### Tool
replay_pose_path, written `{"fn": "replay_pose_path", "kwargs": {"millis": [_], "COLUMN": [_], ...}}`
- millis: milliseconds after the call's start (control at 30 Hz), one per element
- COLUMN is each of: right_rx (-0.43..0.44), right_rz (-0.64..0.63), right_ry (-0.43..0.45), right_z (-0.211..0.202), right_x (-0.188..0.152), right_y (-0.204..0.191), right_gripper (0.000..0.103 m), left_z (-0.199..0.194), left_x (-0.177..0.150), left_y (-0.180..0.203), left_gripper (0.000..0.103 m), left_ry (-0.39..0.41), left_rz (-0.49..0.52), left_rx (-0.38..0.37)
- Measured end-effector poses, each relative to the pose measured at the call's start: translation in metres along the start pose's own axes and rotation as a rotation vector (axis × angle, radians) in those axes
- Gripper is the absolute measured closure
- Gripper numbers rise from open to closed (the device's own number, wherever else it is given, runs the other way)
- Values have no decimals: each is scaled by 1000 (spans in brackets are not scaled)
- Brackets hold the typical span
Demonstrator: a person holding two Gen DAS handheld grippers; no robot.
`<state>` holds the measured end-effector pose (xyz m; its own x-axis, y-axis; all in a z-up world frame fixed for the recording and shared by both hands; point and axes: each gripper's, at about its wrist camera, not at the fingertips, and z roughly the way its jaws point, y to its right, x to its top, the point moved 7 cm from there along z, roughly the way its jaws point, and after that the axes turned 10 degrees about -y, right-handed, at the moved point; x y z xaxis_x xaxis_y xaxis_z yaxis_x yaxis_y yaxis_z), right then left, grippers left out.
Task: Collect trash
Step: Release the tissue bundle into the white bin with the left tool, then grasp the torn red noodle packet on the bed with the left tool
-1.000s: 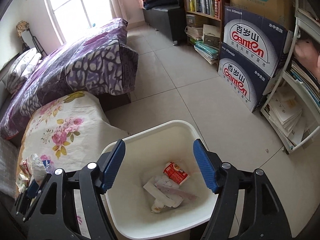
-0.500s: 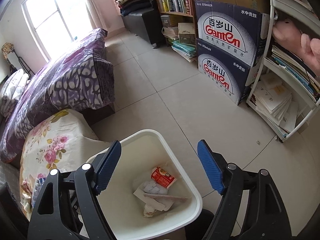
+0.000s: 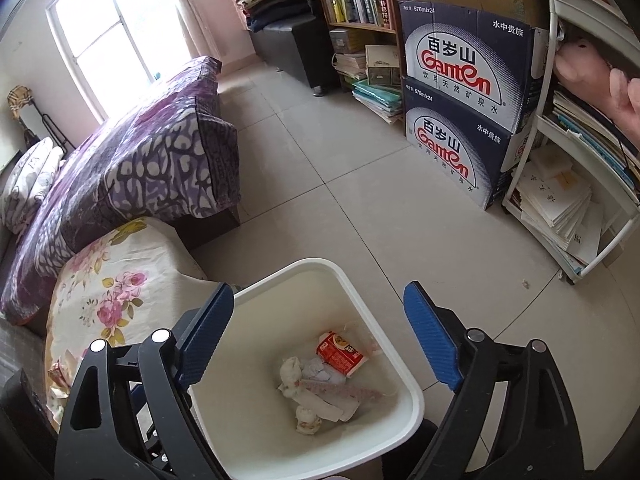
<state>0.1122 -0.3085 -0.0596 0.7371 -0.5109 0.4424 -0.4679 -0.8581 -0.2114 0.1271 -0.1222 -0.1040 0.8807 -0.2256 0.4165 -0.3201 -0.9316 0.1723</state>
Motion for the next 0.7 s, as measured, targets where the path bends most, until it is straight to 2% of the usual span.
{"fn": "replay_pose_path", "kwargs": {"millis": [233, 467, 700], "right_rx": [4, 6, 16], "right_rz": [-59, -164, -259], "right_ry": [-27, -69, -120], "right_z": [8, 20, 35], "right_x": [-7, -23, -42], "right_y": [-28, -72, -115], "right_gripper": [14, 11, 10], "left_z": [-11, -23, -50], "left_x": [0, -4, -1], "left_y": [-45, -104, -202], "left_gripper": [28, 26, 26], "left_ry": [-14, -52, -68], "left_rz": [12, 80, -88], "left_rx": [138, 378, 464]}}
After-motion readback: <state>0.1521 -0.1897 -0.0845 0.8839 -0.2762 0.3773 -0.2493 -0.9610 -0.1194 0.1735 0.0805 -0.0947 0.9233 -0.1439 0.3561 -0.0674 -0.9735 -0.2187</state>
